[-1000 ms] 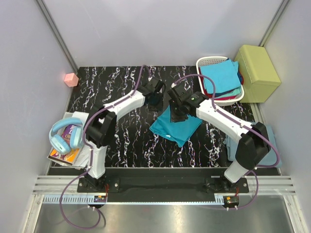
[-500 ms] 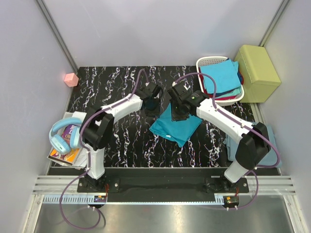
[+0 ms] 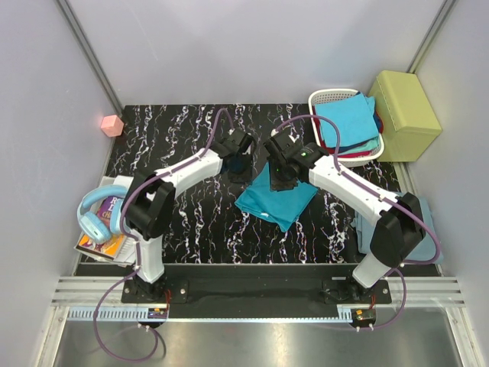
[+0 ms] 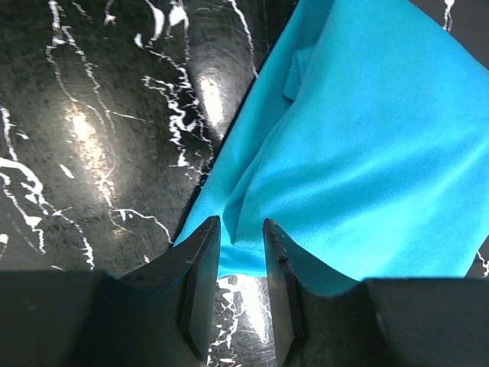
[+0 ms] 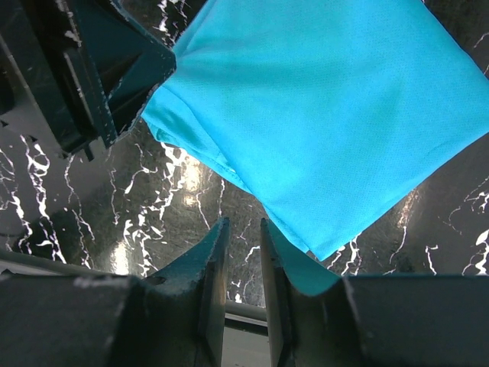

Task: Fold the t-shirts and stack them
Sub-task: Smooth out wrinkles on the folded tshirt

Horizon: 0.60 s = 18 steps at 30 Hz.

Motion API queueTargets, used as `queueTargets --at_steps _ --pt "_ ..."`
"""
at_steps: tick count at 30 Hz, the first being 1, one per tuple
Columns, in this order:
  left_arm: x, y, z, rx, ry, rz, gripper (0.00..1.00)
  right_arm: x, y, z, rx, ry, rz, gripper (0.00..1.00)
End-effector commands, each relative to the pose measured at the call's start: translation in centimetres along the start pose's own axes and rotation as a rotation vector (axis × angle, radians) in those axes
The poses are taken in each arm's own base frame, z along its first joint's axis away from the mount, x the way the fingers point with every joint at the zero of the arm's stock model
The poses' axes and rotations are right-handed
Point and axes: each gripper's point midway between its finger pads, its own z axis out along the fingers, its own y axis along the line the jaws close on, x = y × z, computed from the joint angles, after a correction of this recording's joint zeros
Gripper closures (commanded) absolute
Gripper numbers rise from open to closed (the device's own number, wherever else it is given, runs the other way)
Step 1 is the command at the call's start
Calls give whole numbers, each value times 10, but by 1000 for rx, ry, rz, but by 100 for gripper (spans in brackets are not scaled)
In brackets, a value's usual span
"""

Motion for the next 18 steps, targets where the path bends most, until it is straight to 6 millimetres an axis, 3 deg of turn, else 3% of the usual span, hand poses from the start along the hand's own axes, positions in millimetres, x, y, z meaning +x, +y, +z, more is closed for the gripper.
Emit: queueTargets --at_steps 1,18 --pt "-1 -17 -7 57 -16 7 66 -3 -6 -6 20 -31 11 70" --pt "14 -19 -2 60 15 5 67 3 -11 -6 31 -28 16 69"
